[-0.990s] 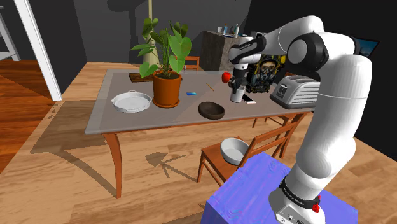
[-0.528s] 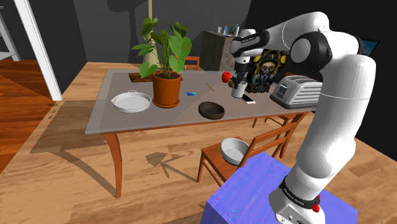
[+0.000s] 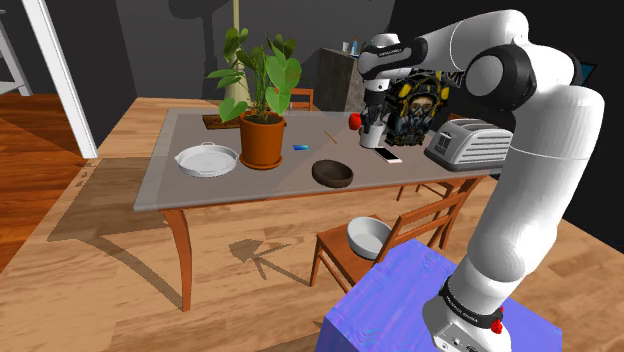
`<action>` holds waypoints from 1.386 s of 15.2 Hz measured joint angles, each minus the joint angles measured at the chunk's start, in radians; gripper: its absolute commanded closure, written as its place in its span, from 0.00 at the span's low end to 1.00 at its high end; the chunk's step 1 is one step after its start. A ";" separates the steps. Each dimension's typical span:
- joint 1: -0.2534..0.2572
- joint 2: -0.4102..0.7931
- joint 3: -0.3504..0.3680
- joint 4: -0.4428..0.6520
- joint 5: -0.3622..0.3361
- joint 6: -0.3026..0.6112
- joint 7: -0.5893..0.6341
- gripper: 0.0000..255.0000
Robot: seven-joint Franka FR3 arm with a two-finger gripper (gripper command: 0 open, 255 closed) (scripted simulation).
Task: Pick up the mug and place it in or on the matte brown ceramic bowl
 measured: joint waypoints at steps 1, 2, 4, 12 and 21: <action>0.013 -0.015 0.007 -0.013 -0.006 -0.003 0.021 1.00; 0.026 -0.019 0.015 -0.014 -0.008 -0.006 0.042 1.00; 0.056 -0.039 0.033 -0.024 -0.017 -0.020 0.091 1.00; 0.162 -0.092 0.109 -0.035 -0.037 -0.073 0.273 1.00; 0.176 -0.088 0.120 -0.123 -0.039 0.016 0.306 1.00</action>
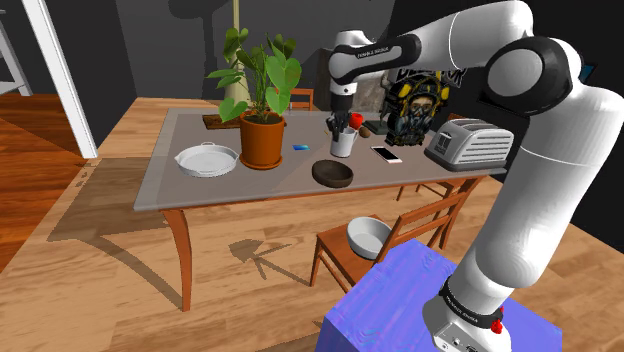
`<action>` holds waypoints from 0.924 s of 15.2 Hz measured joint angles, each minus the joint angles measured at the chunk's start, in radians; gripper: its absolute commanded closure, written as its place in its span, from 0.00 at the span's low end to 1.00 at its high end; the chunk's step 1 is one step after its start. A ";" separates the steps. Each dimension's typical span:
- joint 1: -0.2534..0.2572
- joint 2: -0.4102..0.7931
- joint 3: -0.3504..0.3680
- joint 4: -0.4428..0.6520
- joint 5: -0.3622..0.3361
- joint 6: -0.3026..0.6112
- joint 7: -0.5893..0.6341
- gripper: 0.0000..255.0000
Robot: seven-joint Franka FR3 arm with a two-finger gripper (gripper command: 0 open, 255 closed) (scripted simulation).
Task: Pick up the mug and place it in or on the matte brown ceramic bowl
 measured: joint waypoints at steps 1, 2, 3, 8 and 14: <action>0.000 0.003 0.000 -0.011 0.000 0.015 0.001 1.00; 0.000 0.008 0.000 -0.020 0.001 0.027 0.002 1.00; 0.000 0.008 0.000 -0.033 0.001 0.041 0.002 1.00; -0.002 0.024 -0.001 -0.080 0.002 0.104 0.003 1.00; -0.003 0.044 0.000 -0.118 0.004 0.161 0.006 1.00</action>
